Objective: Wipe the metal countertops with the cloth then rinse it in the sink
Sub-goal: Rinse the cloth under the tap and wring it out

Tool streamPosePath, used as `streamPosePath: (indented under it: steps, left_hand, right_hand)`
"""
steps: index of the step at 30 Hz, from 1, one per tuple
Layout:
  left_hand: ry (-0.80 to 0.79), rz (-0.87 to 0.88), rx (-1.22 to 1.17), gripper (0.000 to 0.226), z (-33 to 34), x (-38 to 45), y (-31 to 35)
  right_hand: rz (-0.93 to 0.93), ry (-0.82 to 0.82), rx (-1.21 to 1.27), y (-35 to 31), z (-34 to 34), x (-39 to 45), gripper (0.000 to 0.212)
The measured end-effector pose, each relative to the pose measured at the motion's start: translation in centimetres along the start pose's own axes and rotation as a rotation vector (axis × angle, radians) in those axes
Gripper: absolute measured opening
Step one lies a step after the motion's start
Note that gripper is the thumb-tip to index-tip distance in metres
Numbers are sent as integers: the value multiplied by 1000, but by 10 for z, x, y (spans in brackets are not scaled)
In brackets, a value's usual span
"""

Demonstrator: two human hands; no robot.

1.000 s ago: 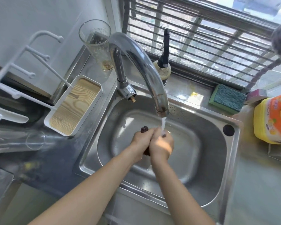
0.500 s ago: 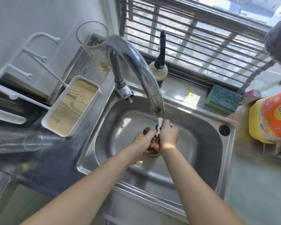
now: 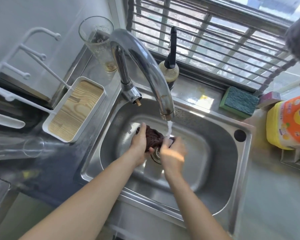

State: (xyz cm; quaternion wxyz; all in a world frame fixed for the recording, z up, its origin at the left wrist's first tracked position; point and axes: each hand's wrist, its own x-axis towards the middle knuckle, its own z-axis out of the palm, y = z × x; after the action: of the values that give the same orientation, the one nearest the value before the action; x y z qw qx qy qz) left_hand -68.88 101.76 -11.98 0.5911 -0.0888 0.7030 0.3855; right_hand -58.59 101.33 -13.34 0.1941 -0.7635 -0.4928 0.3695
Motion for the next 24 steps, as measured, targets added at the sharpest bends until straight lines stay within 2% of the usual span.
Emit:
streamPosePath:
  steps: [2,4,5,7,9,10,12,14,15,16,18,20,22,24]
  left_hand:
    - [13,8,25,70,2,3,-2]
    - [9,17,82,58,2,1,-7]
    - [-5,23,113,46,3,-4,-12]
    - [-45,50,168,31,10,-9,-26]
    - [-74,89,170,39,16,-17,-32]
    - [-63,111,164,39,17,-17,-30]
    - [-37,111,94,32,16,-10,-14]
    - [-27,74,12,38,10,-2,-1]
    - [-36,67,-7,41,8,-1,0]
    - [-53,69,8,38,8,-2,-3]
    - [-79,88,79,28,14,-14,-15]
    - [-113,134,117,31,21,-25,-19]
    - [-126,182,169,30,25,-24,-9]
    - [-80,219,160,31,20,-19,8]
  right_hand:
    - [-181,-8,9,-10,4,-35,26]
    - [-253,40,0,-21,4,-42,29]
    - [-180,42,-17,-26,5,-30,35]
    - [114,-11,82,-36,0,7,42]
    - [303,-106,201,-39,-7,38,40]
    - [317,-128,183,-40,-6,39,40]
    - [144,-84,138,-46,-2,7,41]
    - [-167,35,119,-45,-1,-39,37]
    - [-240,63,48,-45,-2,-47,32]
    - [-205,45,18,-43,-2,-38,28]
    - [104,-100,28,-38,-1,3,34]
    - [311,-135,140,-36,-5,37,39]
    - [300,-113,188,-38,-4,30,41]
    - [104,-76,169,-42,-3,-14,36]
